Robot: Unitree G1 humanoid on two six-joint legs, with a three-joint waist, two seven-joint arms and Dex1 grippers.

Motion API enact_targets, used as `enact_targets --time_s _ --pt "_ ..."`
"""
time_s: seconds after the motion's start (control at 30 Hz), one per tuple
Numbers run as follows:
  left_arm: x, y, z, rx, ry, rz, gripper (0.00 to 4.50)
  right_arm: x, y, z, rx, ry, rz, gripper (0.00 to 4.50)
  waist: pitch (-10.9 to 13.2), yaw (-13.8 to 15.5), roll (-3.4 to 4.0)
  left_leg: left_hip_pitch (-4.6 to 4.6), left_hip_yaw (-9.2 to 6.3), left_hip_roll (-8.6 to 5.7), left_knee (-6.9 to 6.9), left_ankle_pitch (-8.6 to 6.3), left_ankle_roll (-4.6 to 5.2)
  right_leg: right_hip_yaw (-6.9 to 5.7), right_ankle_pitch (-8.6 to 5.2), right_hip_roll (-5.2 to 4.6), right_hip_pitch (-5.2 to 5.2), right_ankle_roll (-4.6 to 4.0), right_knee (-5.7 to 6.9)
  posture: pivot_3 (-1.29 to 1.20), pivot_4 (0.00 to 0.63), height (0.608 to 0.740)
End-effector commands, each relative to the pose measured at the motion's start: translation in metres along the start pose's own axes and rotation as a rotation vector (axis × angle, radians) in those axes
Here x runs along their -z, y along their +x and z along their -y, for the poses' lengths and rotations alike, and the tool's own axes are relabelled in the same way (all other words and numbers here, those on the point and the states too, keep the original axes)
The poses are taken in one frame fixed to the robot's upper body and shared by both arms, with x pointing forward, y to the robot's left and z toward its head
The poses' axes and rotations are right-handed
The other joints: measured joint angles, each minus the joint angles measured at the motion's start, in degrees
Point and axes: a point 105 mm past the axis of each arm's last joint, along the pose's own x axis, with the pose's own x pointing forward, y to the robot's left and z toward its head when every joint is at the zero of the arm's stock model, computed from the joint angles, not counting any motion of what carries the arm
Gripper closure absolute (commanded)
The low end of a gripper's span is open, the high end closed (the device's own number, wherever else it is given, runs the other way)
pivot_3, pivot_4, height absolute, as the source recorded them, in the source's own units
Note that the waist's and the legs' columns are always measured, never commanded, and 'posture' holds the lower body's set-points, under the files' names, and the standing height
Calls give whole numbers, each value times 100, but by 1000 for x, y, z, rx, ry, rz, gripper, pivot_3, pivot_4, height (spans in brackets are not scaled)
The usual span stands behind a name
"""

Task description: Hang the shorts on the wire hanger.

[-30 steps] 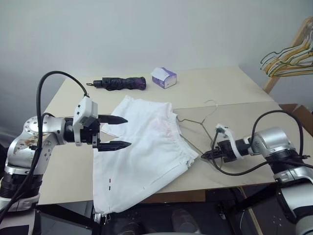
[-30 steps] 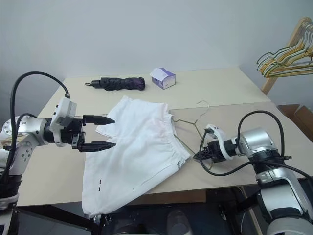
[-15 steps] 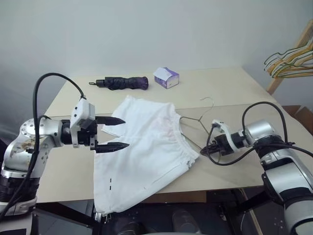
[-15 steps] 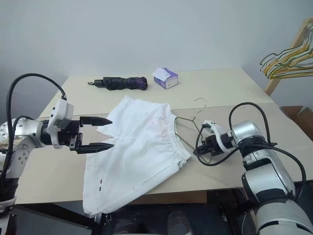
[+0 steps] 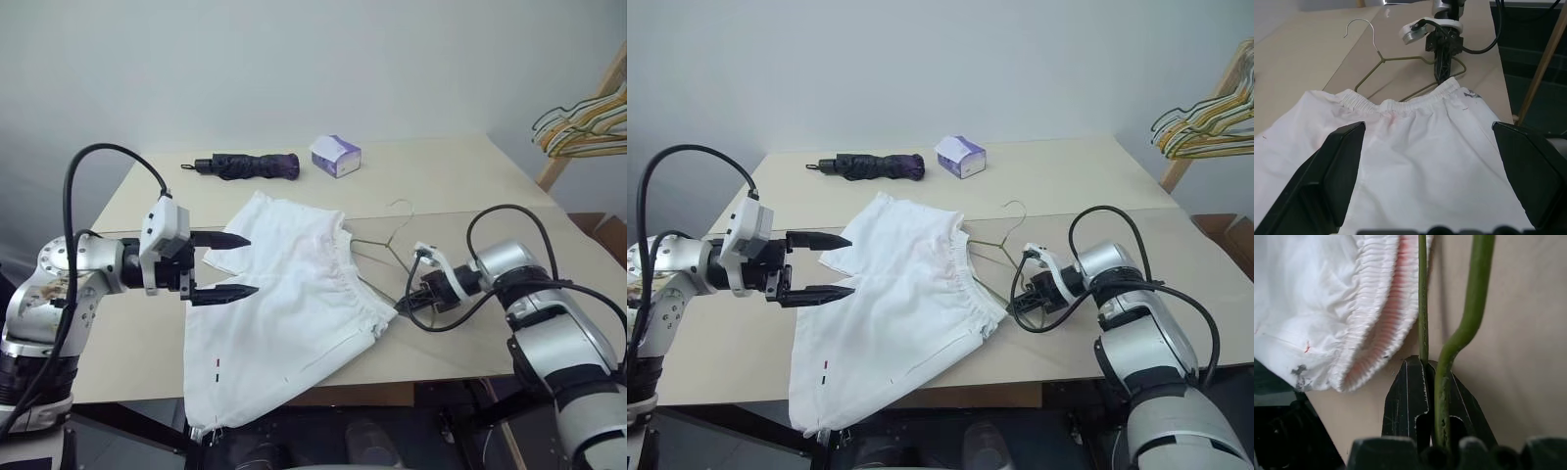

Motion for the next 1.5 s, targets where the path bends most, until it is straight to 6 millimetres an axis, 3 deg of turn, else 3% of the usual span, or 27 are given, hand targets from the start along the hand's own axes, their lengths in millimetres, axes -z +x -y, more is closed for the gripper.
enact_targets --time_s 0.03,0.1,0.23,0.47,0.77,1.0,1.33,1.5 --pt "-12 -4 -2 -18 56 22 10 -4 -13 -7 -64 -40 13 4500 0 6 0 0 0 0 0 0 0 0 0 0 0 0 0 -185 0 740" --pt "-11 -4 -1 -20 61 19 10 -1 -17 -9 -95 -48 7 4500 0 18 0 -1 0 -1 0 0 0 0 0 0 0 0 0 -174 0 740" --pt "-13 -4 0 -22 64 26 10 8 -5 -6 -86 -67 -57 4500 0 15 0 0 -1 0 0 -1 -1 -1 0 2 0 0 -1 -161 0 740" --pt "-11 -1 3 -11 70 22 10 -11 -1 -5 -34 -48 12 4500 -1 17 1 46 -4 9 -8 -13 -21 -2 0 18 50 0 -8 -147 0 740" --pt "-9 -3 3 -19 66 18 10 -27 2 -16 -87 -70 65 4500 0 155 2 52 -10 7 -14 -14 -24 -4 1 18 58 -2 -19 -141 0 740" --pt "-9 -3 2 -17 66 14 10 -34 6 -6 9 -50 129 4500 1 251 3 49 -13 4 -16 -16 -26 -5 2 17 55 -4 -23 -148 0 740" --pt "-7 -1 -1 -4 69 14 10 -62 -8 -5 70 -120 306 4500 2 296 4 45 -12 5 -20 -16 -27 -4 3 17 46 -7 -22 -184 0 740" --pt "-7 2 -3 -2 74 18 10 -87 -30 -10 188 -362 399 4500 4 282 8 36 -12 4 -20 -16 -27 -2 4 16 37 -7 -21 -211 0 740"
